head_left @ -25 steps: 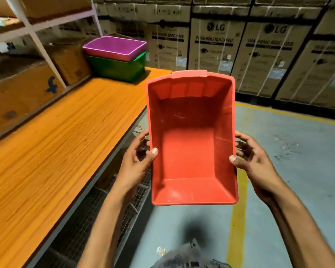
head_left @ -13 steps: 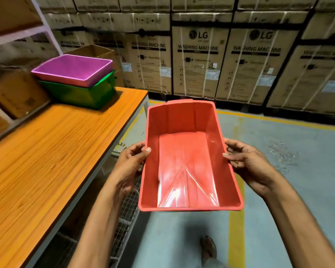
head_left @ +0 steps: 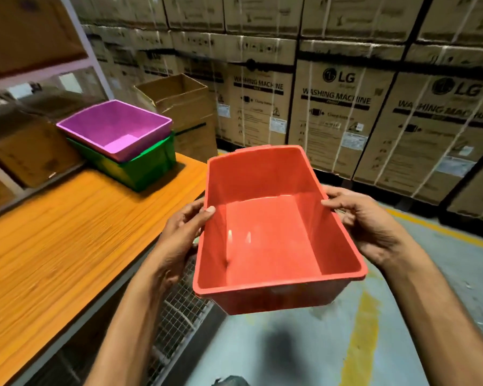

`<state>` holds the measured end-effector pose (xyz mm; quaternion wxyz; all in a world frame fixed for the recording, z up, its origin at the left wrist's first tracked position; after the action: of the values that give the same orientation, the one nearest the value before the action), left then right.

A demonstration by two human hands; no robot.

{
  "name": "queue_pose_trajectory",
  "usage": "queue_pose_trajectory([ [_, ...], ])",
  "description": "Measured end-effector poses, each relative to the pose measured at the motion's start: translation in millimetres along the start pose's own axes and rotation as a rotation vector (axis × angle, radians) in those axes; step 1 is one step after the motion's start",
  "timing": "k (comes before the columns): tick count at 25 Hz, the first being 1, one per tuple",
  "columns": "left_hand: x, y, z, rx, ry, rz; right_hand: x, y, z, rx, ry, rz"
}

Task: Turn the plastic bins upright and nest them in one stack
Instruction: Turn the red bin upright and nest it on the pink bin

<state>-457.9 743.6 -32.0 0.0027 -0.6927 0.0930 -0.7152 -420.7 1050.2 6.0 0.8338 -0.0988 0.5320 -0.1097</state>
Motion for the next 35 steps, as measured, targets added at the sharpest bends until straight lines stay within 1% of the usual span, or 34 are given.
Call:
queue_pose_trajectory([
  [3,14,3,-32,0.008,-0.14,0.02,-33,-4,-52,-0.028,0.07,0.061],
  [5,28,12,-53,0.063,-0.231,0.042,-55,-20,-86,-0.079,0.141,0.099],
  [11,90,43,-118,0.181,-0.475,-0.054,-126,-77,-171,-0.222,0.308,0.138],
  [15,116,71,-146,0.359,-0.543,-0.122,-159,-124,-222,-0.349,0.363,0.184],
  [21,141,115,-179,0.621,-0.618,-0.205,-191,-193,-314,-0.587,0.337,0.2],
  [25,161,137,-212,0.736,-0.674,-0.221,-218,-245,-377,-0.743,0.317,0.196],
  [28,177,153,-236,0.824,-0.679,-0.247,-238,-282,-418,-0.807,0.305,0.191],
  [32,185,171,-261,0.92,-0.724,-0.303,-257,-323,-453,-0.936,0.292,0.2],
  [35,186,188,-274,0.978,-0.742,-0.35,-259,-349,-469,-0.977,0.32,0.219],
])
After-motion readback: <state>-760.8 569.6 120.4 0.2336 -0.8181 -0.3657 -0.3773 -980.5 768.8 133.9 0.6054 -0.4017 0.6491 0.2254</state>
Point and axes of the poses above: each hand's wrist, its own z-axis away from the middle knuckle, its own y-axis out of the back of the hand, x = y × z, the point moved 3 cm from there along -z, towards the middle knuckle, and after that the axes turned 10 degrees about -y, right-handed, at the moved point
